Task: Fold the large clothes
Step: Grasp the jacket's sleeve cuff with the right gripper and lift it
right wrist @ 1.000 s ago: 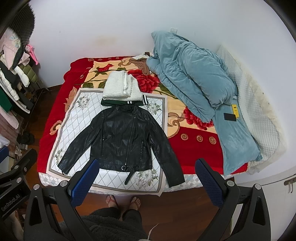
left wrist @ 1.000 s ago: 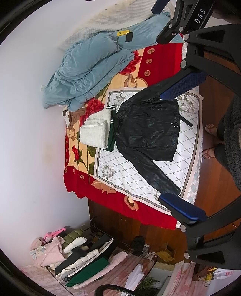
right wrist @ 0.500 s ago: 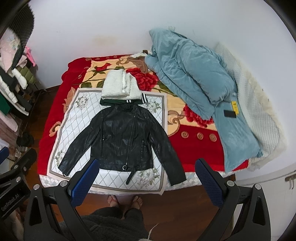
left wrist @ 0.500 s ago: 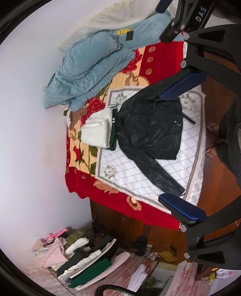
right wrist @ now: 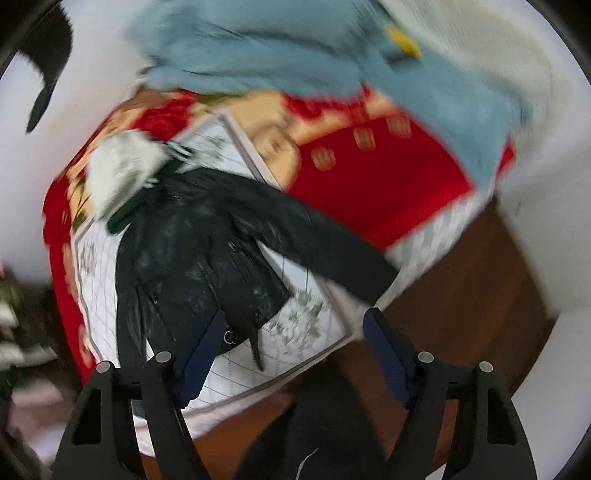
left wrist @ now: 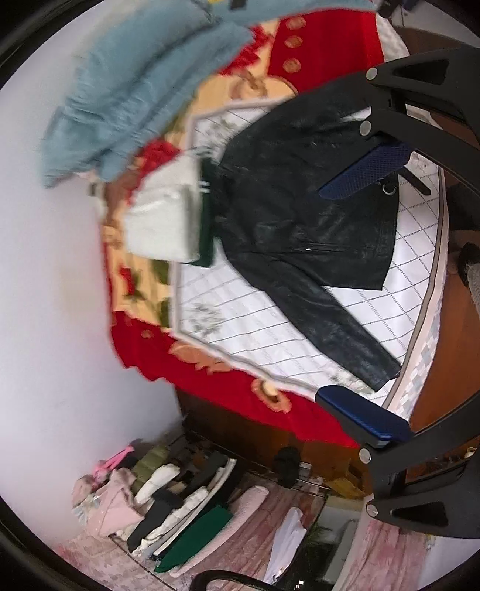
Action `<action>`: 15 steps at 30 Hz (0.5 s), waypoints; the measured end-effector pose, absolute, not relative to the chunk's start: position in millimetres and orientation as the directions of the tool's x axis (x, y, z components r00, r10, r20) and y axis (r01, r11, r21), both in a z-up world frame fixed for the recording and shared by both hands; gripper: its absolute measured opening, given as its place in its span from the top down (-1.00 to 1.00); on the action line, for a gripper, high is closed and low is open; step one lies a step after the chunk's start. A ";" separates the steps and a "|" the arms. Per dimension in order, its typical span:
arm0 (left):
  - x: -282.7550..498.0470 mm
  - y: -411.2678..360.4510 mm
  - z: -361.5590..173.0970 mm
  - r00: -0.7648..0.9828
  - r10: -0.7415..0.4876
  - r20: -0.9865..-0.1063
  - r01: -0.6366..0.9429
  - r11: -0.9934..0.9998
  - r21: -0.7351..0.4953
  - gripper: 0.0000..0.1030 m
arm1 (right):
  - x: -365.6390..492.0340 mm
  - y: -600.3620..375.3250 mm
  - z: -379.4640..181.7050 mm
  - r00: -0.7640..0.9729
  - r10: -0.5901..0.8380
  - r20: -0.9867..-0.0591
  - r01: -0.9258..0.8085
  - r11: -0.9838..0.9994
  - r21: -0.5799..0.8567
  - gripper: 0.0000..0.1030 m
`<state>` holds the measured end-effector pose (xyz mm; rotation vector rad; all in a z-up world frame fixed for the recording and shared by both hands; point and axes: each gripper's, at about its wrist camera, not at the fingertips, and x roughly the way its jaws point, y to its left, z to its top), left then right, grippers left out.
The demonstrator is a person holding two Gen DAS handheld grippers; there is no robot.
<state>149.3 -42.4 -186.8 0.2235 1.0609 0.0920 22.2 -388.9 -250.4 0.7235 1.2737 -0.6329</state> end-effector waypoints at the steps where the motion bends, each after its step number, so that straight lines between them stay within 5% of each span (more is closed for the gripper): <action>1: 157.3 -51.7 -213.0 0.462 0.196 -0.865 0.027 0.972 0.235 -1.00 | 13.0 -404.3 -288.4 0.187 0.030 -0.982 0.805 0.568 0.170 -0.52; 7: 171.5 -111.0 -328.1 0.354 0.225 -0.908 0.066 0.962 0.264 -1.00 | -51.9 -453.2 -492.7 0.293 0.306 -0.906 0.933 0.116 0.340 -0.53; 13: 172.1 -169.6 -444.4 0.216 0.238 -0.947 0.170 0.946 0.276 -1.00 | -91.0 -474.3 -634.7 0.441 0.319 -0.839 0.895 -0.216 0.389 -0.50; 15: 174.2 -183.1 -472.5 0.167 0.244 -0.955 0.201 0.940 0.275 -1.00 | -102.3 -477.3 -661.6 0.536 0.259 -0.803 0.826 -0.358 0.436 -0.12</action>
